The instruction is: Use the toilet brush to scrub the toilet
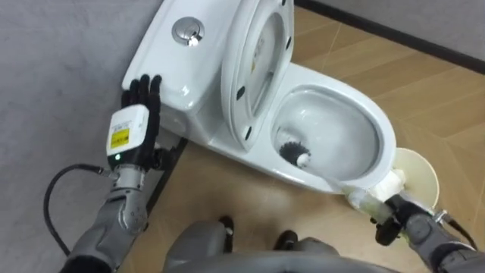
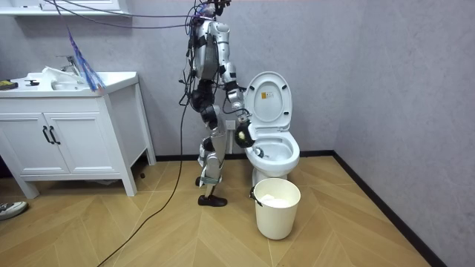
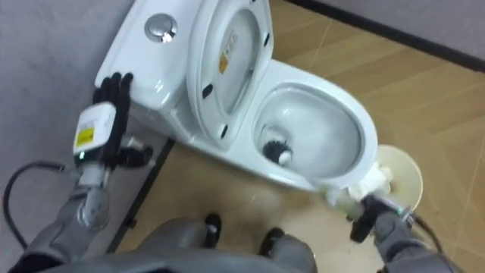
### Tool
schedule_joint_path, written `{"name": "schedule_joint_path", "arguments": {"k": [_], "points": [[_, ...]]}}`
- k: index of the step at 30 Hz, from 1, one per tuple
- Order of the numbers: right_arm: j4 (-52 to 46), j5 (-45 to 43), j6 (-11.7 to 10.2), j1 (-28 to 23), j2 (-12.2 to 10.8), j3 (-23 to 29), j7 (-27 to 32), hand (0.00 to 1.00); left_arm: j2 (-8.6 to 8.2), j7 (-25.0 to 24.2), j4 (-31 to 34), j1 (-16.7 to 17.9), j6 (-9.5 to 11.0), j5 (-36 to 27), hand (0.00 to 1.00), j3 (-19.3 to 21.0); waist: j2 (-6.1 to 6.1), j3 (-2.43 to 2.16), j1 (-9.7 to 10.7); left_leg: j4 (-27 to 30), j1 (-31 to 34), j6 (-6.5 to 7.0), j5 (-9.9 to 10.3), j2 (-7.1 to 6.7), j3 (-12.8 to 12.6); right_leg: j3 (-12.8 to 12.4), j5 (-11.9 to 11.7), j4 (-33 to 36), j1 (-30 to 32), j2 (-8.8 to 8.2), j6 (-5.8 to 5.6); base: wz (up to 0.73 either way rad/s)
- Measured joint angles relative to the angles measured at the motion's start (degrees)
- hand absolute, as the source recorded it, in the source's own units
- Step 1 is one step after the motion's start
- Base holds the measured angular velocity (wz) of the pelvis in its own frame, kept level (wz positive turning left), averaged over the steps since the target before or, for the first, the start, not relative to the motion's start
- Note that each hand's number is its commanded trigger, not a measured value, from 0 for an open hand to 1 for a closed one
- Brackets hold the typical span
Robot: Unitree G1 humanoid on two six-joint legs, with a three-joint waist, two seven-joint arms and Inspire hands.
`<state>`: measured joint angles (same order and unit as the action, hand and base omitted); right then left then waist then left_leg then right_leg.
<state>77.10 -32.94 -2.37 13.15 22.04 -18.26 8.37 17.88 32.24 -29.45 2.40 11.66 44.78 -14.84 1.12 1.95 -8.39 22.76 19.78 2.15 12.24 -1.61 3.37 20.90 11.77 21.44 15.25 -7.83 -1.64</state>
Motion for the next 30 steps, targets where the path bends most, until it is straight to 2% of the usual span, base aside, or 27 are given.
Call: {"name": "schedule_joint_path", "arguments": {"k": [2,4,8,11,13,14,15,16,18,20,21,26,30], "points": [[-0.8,-2.0,0.0,3.8,1.5,-2.4,1.4,1.00,2.11,2.1,-2.2,-3.2,0.0,0.5,0.00,-2.6,-0.07,0.31,-0.1,1.6,3.6,0.05,0.0,0.00,0.2,0.3,-0.1,2.3,3.4,-0.41,0.36,0.05],[-1.6,-2.4,0.0,5.9,2.1,-3.2,2.8,1.00,3.15,3.8,-3.7,-5.5,-0.1,1.4,0.00,-4.1,-0.04,0.43,-0.5,2.2,5.9,0.14,-0.6,-0.22,0.4,0.5,-0.2,3.5,6.0,-0.96,0.64,0.02],[-3.7,-5.3,1.3,8.2,3.0,-4.4,4.9,1.00,4.01,6.2,-4.4,-8.3,-0.4,4.4,0.00,-4.8,0.14,0.65,-1.4,3.4,10.3,0.15,-1.2,-0.16,-0.1,0.4,-0.6,4.6,10.3,-1.10,1.29,-0.01],[-6.5,-6.0,2.5,10.0,6.0,-9.1,5.6,1.00,5.89,9.1,-5.5,-10.7,-0.5,4.3,0.00,-7.1,0.30,0.91,-2.2,4.8,13.7,0.11,-1.3,-0.04,-0.4,-0.3,-0.7,6.7,14.2,-1.37,1.49,-0.10],[-7.5,-6.0,2.6,11.2,7.4,-10.9,6.3,1.00,6.93,10.1,-5.9,-11.9,-0.4,4.3,0.00,-8.0,0.32,1.11,-2.4,5.3,15.1,0.14,-1.5,-0.06,-0.7,-0.4,-0.7,7.5,15.7,-1.62,1.54,0.00],[-8.3,-6.0,2.9,11.6,8.0,-10.9,7.1,1.00,7.35,10.8,-5.9,-12.7,-0.2,4.3,0.00,-8.1,0.29,1.35,-2.4,6.1,16.2,0.15,-1.5,-0.04,-0.7,-0.4,-0.6,8.2,16.7,-1.76,1.73,0.04],[-8.4,-5.9,3.1,12.2,8.0,-11.0,7.5,1.00,7.54,11.2,-5.9,-13.2,-0.2,4.3,0.00,-8.1,0.28,1.55,-2.5,6.6,16.9,0.15,-1.4,-0.05,-0.7,-0.4,-0.6,8.7,17.3,-1.85,1.79,0.00],[-8.4,-5.6,3.5,13.5,8.0,-11.0,8.2,1.00,7.92,12.1,-5.9,-14.1,-0.3,4.2,0.00,-8.2,0.36,2.07,-2.6,7.5,18.2,0.15,-1.4,-0.04,-0.7,-0.4,-0.5,9.6,18.6,-2.01,1.94,0.00],[-8.3,-4.1,3.9,15.2,8.4,-11.5,9.6,1.00,8.35,13.3,-6.0,-15.9,-0.3,4.0,0.00,-8.7,0.34,2.54,-2.7,9.2,21.0,0.15,-1.4,-0.05,-0.4,-0.4,-0.4,11.0,21.0,-2.14,2.17,0.00],[-8.4,0.1,4.1,15.8,8.8,-11.9,10.1,1.00,8.58,14.2,-6.1,-17.9,-0.4,3.2,0.00,-9.7,0.66,2.69,-3.0,10.7,23.3,0.15,-1.4,-0.06,-0.5,-1.1,-0.3,12.7,23.5,-2.29,2.28,-0.05],[-8.5,2.7,4.4,16.3,8.7,-11.8,10.2,1.00,8.68,14.8,-6.2,-18.5,-0.8,3.2,0.00,-9.6,1.25,2.96,-3.3,11.1,24.1,0.19,-1.4,-0.04,-1.2,-1.8,-0.3,13.7,24.9,-2.52,2.33,-0.19],[-9.0,11.2,4.5,17.1,8.6,-8.0,10.4,1.00,8.70,16.3,-6.0,-19.4,-3.5,3.5,0.00,-9.4,1.27,2.96,-2.5,13.5,26.5,0.34,-1.3,0.02,-1.7,-2.3,-0.3,15.0,27.1,-2.72,2.92,-0.10],[-8.8,11.1,4.8,17.8,8.7,-6.9,10.4,1.00,8.70,16.1,-5.9,-19.6,-5.2,3.6,0.00,-9.4,1.28,2.95,-1.7,14.2,26.5,0.66,-1.3,-0.26,-1.8,-2.7,0.1,16.2,27.4,-3.25,2.74,0.02]]}}
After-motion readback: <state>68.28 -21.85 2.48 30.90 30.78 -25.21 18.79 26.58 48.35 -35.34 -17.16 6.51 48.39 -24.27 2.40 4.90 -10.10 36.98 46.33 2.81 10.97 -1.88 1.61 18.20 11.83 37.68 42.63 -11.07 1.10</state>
